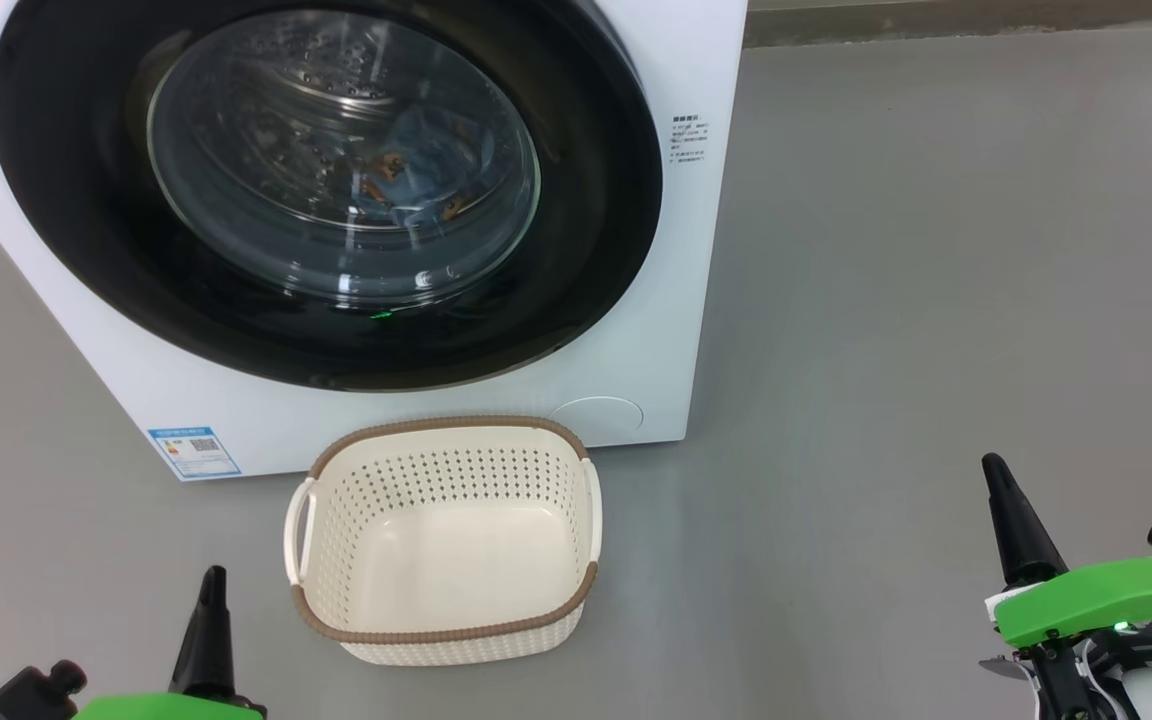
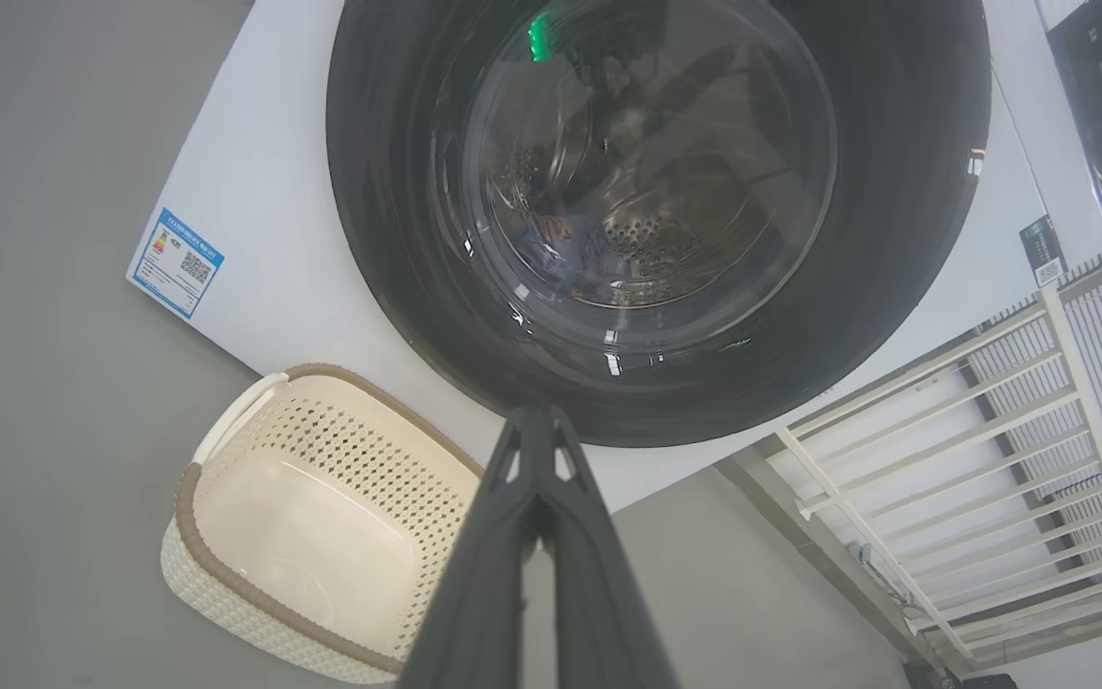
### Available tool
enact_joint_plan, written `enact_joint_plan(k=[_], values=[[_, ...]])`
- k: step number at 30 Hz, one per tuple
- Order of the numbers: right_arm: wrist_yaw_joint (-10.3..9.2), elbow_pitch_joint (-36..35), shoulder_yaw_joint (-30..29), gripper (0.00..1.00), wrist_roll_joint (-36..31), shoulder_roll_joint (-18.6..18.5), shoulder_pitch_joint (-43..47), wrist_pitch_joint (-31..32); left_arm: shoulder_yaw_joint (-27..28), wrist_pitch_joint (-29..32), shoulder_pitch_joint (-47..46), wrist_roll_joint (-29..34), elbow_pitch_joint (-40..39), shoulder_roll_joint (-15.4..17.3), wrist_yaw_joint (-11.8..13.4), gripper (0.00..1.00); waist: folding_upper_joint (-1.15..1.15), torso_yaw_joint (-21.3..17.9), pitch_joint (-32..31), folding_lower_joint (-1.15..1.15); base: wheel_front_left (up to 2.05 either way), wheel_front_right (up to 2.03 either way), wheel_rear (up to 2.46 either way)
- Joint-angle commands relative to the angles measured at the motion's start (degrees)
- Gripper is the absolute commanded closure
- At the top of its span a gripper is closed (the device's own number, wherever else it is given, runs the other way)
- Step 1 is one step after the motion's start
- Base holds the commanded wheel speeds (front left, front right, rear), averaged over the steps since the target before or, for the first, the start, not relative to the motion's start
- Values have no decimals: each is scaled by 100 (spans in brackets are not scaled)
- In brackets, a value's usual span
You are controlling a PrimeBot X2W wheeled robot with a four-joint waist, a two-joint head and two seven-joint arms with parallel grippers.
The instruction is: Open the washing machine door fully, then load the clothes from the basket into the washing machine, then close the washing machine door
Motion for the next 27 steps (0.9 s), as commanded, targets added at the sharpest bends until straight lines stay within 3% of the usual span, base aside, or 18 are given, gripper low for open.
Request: enact_joint_plan(k=[1,27], values=[[-7,-173,-10,100,149,-43,-87,30,137,31,-163,-110,-193,49,-37,100,0,1,-1,0,0,0,0],[-10,-235,-328,100,1418,179,-45,456,409,454,-179,-1376,-290,-94,-66,100,0,24,-25,0,0,0,0]])
